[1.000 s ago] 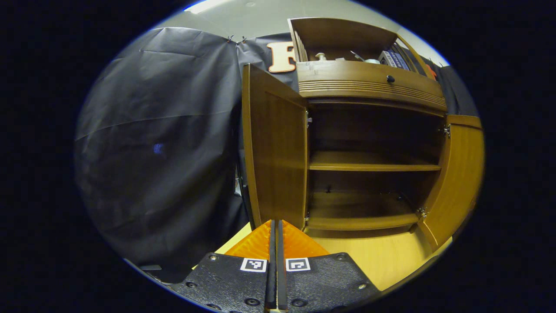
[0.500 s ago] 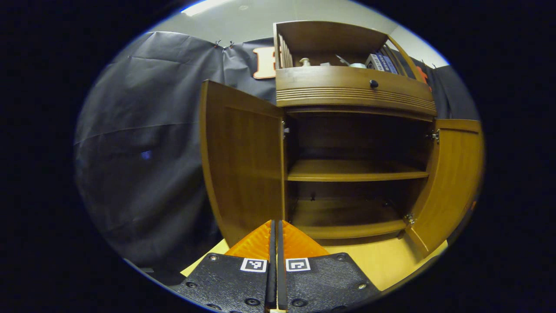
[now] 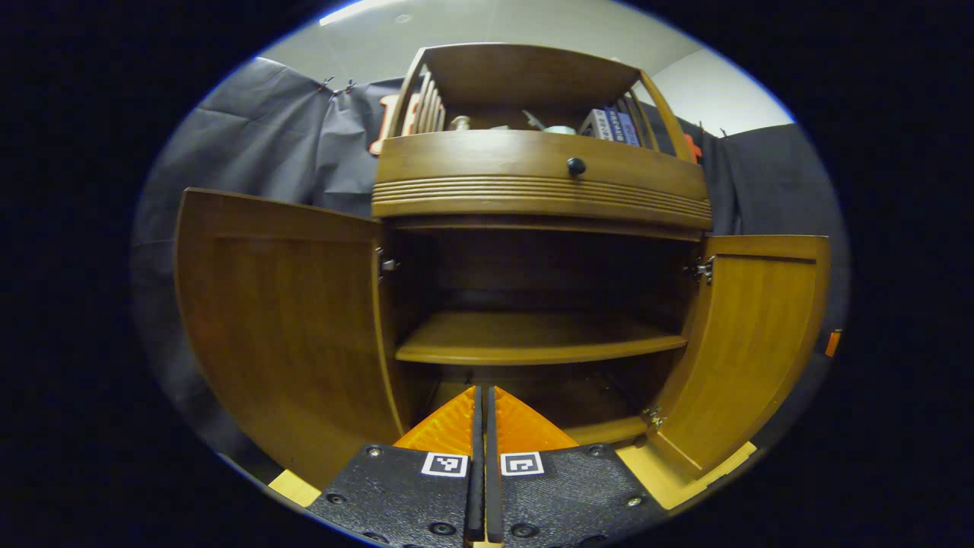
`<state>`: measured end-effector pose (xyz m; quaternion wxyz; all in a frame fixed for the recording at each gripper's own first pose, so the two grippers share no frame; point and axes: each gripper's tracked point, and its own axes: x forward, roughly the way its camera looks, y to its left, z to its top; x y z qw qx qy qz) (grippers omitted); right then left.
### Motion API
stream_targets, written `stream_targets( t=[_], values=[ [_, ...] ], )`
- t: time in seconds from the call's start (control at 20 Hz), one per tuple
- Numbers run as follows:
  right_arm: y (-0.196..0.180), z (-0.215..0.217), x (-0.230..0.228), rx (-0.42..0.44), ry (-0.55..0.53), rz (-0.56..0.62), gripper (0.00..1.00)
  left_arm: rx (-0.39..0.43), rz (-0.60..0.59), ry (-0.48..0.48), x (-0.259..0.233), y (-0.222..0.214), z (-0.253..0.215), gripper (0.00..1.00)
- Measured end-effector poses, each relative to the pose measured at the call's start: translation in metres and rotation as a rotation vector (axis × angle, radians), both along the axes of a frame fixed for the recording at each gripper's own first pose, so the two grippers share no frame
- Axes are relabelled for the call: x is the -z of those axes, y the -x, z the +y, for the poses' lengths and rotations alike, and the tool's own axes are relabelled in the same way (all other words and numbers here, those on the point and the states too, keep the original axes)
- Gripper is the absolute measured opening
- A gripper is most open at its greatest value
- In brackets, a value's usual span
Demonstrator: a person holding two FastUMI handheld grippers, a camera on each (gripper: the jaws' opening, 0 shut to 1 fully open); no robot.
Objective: Open the right door of the double-door shoe cabinet with the right hand, and open the left door with the left hand.
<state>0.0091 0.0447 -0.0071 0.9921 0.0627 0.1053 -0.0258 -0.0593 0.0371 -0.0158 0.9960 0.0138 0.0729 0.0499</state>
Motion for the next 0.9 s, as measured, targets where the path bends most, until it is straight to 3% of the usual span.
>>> stream_targets(
  t=[0.45, 0.5, 0.55, 0.75, 0.8, 0.9],
  values=[
    [-0.04, 0.032, -0.051, -0.063, 0.044, -0.159, 0.19, 0.175, -0.093, -0.041, -0.035, -0.03, -0.072, 0.02],
    [-0.038, 0.035, -0.053, -0.068, 0.043, -0.161, 0.24, 0.186, -0.106, -0.04, -0.038, -0.032, -0.077, 0.05],
    [-0.042, 0.036, -0.051, -0.067, 0.042, -0.16, 0.29, 0.206, -0.121, -0.037, -0.042, -0.031, -0.082, 0.2],
    [-0.049, 0.048, -0.051, -0.079, 0.037, -0.171, 0.88, 0.27, -0.156, -0.032, -0.048, -0.032, -0.098, 0.79],
    [-0.05, 0.05, -0.053, -0.076, 0.037, -0.18, 0.92, 0.271, -0.155, -0.036, -0.049, -0.032, -0.097, 0.94],
    [-0.048, 0.053, -0.056, -0.076, 0.04, -0.198, 0.98, 0.282, -0.161, -0.024, -0.049, -0.033, -0.099, 0.95]
  ],
)
